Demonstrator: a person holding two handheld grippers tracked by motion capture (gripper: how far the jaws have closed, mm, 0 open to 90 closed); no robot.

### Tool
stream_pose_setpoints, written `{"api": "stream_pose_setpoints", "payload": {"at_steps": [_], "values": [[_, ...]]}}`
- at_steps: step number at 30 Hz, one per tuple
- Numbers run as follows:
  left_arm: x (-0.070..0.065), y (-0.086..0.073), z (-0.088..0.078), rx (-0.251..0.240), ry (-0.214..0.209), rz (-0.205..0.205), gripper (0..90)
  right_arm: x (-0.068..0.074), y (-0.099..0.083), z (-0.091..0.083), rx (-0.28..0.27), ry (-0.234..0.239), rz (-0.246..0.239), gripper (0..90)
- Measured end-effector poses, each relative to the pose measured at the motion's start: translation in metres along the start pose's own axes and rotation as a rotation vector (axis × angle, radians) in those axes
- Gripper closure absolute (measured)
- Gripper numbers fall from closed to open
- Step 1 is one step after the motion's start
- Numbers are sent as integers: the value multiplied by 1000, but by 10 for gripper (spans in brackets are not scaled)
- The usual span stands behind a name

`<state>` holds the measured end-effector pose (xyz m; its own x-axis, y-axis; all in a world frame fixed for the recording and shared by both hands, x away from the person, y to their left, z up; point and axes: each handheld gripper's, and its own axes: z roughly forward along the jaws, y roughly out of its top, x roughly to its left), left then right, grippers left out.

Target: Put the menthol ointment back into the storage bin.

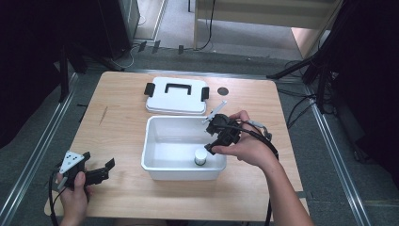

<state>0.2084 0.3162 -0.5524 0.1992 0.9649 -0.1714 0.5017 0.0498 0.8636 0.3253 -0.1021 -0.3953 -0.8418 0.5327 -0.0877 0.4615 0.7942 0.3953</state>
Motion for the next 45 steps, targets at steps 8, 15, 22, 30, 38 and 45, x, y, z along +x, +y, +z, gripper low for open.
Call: {"api": "stream_pose_setpoints", "payload": {"at_steps": [8, 15, 22, 30, 38, 45], "values": [[0, 0, 0, 1, 1, 3, 1, -11, -15, -19, -73, -17, 52, 312], [0, 0, 0, -1, 2, 2, 1, -19, -34, -13, -67, -22, 98, 305], [0, 0, 0, 1, 3, -1, 1, -25, -49, -7, -128, 35, 156, 284], [0, 0, 0, 1, 3, -1, 1, -29, -58, -14, -198, 3, 169, 291], [0, 0, 0, 3, 2, -2, 1, -41, -81, -7, -186, -8, 243, 291], [0, 0, 0, 3, 3, -2, 1, -48, -99, 4, -189, -17, 284, 291]]}}
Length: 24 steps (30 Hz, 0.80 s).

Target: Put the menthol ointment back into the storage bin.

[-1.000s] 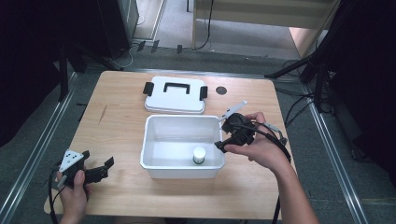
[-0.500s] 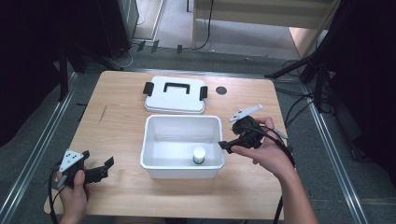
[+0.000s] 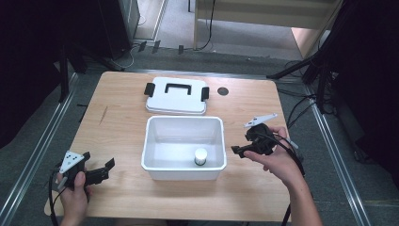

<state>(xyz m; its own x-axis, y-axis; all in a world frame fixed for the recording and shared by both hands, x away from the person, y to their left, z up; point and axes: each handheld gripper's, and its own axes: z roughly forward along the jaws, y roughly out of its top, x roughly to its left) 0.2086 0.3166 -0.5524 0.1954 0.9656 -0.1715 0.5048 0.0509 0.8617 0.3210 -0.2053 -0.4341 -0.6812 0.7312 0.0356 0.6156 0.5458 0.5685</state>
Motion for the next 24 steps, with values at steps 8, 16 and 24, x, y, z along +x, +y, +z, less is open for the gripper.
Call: {"api": "stream_pose_setpoints", "payload": {"at_steps": [8, 16, 24], "values": [[0, 0, 0, 0, 0, -1, 1, -12, -30, 14, -32, -46, 54, 266], [1, 0, 0, 2, 1, -2, 1, -23, -73, 29, -82, -110, 139, 194], [1, 0, 0, 1, 3, -5, 1, -28, -111, 39, -131, -137, 203, 179]]}}
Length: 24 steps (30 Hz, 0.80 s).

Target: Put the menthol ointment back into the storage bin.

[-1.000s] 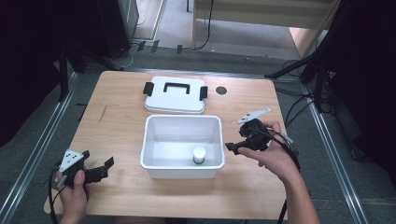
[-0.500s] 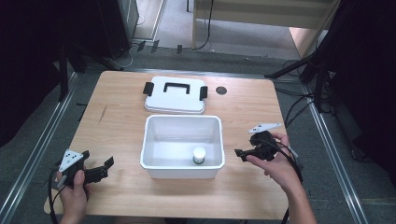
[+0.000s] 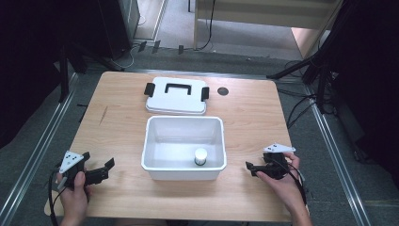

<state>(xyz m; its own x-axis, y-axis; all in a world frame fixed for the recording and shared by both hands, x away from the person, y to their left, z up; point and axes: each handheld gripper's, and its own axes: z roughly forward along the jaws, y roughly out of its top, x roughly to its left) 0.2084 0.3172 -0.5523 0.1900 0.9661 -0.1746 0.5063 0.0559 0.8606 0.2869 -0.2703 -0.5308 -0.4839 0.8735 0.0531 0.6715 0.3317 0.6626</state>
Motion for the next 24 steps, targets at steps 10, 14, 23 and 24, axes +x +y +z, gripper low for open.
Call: {"api": "stream_pose_setpoints", "payload": {"at_steps": [10, 14, 23, 24], "values": [[-1, 0, 0, 6, 1, -1, 1, -7, -38, -9, -170, -46, 70, 165], [-1, 0, 0, 6, -2, 6, 1, -10, -43, -16, -259, -63, 139, 155], [-3, 0, 1, 15, 2, 24, 1, -17, -43, -15, -258, -60, 213, 147], [-3, 0, 1, 15, 2, 24, 1, -17, -43, -15, -258, -60, 213, 147]]}}
